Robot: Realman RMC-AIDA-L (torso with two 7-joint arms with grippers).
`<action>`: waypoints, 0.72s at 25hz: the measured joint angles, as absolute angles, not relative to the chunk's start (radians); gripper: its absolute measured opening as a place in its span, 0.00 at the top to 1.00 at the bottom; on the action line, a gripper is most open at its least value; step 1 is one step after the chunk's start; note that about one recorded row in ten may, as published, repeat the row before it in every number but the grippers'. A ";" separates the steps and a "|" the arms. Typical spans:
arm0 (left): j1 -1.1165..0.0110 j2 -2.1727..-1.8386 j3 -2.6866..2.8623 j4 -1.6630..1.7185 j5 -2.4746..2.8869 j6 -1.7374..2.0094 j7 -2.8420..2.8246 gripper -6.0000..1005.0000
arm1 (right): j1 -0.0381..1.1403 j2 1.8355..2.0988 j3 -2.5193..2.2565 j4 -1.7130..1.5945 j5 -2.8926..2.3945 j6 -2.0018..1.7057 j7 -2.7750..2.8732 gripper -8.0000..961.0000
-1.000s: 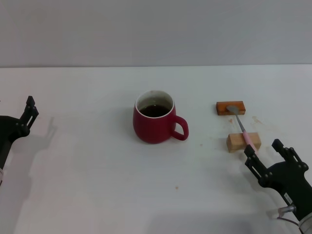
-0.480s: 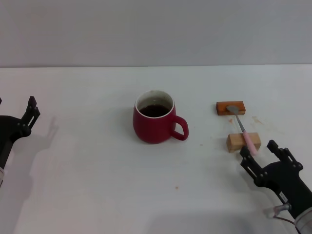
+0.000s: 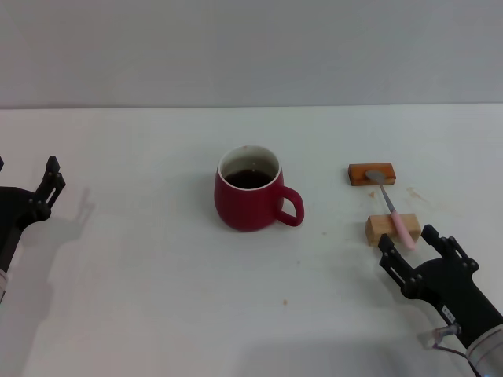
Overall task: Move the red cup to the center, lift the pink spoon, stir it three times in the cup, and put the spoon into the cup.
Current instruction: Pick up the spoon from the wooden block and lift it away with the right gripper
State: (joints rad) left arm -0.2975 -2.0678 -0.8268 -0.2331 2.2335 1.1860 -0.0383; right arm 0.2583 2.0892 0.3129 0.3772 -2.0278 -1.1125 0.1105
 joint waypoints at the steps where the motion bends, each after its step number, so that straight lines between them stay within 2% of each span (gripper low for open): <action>1: -0.298 -2.068 -0.827 -0.233 2.233 1.186 -0.038 0.16 | 0.258 2.089 0.313 0.377 -2.028 -1.112 0.111 0.21; 18: -0.298 -2.069 -0.818 -0.233 2.233 1.178 -0.036 0.16 | 0.261 2.089 0.322 0.378 -2.028 -1.086 0.111 0.22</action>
